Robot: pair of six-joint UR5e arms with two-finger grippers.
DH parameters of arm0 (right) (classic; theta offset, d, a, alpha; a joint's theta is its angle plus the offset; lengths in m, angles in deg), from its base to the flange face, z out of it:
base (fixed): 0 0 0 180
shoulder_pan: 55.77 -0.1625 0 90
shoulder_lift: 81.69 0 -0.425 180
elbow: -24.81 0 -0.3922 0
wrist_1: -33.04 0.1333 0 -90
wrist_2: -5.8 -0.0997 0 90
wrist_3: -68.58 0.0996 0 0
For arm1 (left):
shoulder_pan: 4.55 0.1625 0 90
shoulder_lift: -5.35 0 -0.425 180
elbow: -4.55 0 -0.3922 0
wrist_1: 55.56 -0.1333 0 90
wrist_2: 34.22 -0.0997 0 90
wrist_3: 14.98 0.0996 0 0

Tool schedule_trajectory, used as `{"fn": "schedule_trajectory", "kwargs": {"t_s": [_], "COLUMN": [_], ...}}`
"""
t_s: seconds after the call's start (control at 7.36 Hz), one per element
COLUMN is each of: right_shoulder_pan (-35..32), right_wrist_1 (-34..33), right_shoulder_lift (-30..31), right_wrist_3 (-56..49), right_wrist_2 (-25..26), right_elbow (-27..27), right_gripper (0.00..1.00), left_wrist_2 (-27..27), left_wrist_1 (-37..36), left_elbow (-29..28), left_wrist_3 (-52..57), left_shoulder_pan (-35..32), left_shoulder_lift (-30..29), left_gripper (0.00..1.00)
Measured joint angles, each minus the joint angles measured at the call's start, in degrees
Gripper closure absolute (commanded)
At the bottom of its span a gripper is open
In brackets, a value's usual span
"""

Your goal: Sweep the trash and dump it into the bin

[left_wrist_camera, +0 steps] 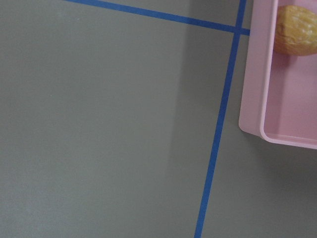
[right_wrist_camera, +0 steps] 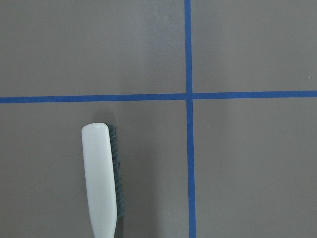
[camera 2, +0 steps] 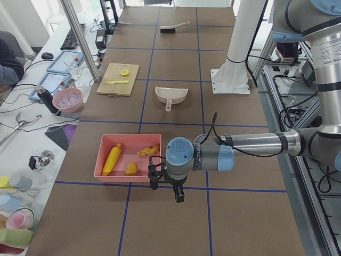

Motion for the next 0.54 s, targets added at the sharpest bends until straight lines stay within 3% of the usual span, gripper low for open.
{"fn": "schedule_trajectory", "kwargs": {"t_s": [0.54], "right_shoulder_pan": [0.19], "right_wrist_1": [-4.29], "right_shoulder_lift": [0.02], "right_wrist_3": [-0.28], "right_wrist_2": [-0.33], "right_elbow": [1.79], "right_gripper": [0.00], "left_wrist_2": [-0.33], "left_wrist_1": [-0.13], "left_elbow": [0.14], "left_wrist_3": [-0.23], "left_shoulder_pan": [-0.50], "left_shoulder_lift": [-0.44], "left_gripper": [0.02]}}
